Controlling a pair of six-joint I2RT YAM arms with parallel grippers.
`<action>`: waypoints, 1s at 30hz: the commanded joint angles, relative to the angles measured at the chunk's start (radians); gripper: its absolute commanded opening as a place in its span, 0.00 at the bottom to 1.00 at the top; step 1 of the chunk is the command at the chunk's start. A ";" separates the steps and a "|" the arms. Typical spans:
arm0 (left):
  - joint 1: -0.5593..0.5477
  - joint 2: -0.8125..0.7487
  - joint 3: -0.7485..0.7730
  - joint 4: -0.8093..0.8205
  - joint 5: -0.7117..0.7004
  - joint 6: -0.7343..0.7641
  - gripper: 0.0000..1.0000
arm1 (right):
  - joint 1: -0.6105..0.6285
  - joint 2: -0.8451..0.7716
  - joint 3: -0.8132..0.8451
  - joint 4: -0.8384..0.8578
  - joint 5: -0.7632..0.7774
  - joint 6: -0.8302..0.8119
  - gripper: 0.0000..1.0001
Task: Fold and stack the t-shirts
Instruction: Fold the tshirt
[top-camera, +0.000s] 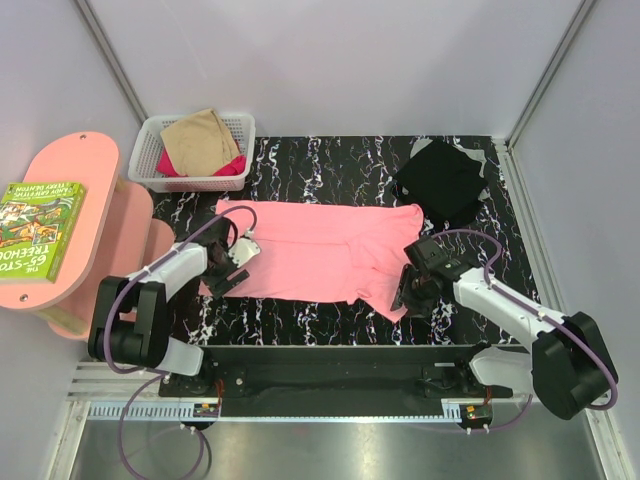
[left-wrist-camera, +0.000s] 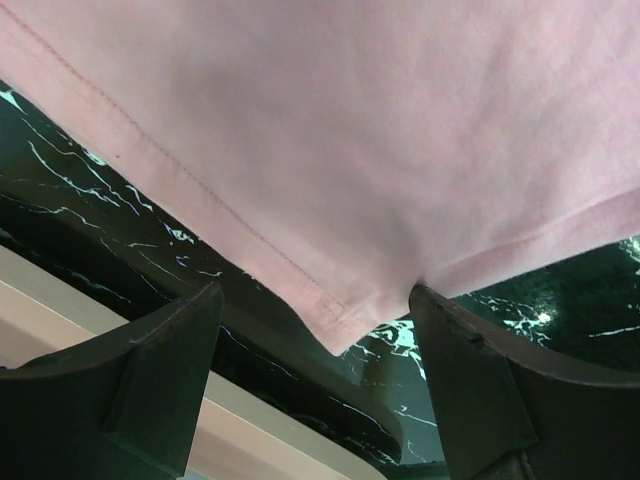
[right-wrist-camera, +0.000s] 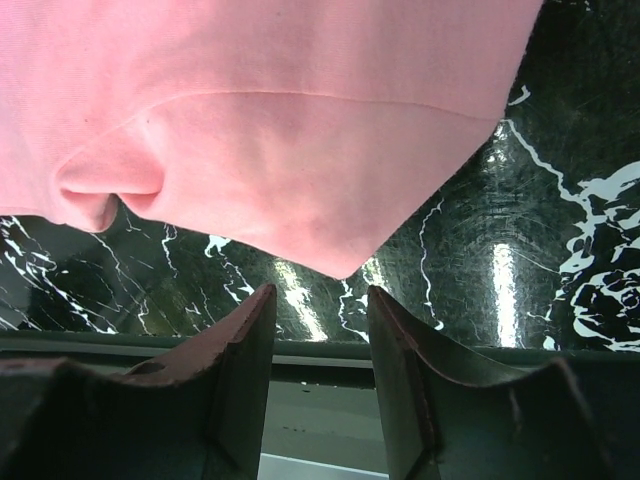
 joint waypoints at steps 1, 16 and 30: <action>0.003 0.022 0.021 0.053 0.027 -0.004 0.81 | 0.010 0.004 -0.020 0.037 0.001 0.030 0.49; 0.005 0.050 0.036 0.069 0.024 -0.006 0.80 | 0.031 0.130 -0.050 0.143 0.000 0.056 0.48; 0.005 0.051 0.027 0.089 0.012 0.005 0.46 | 0.045 0.067 -0.075 0.143 -0.008 0.084 0.00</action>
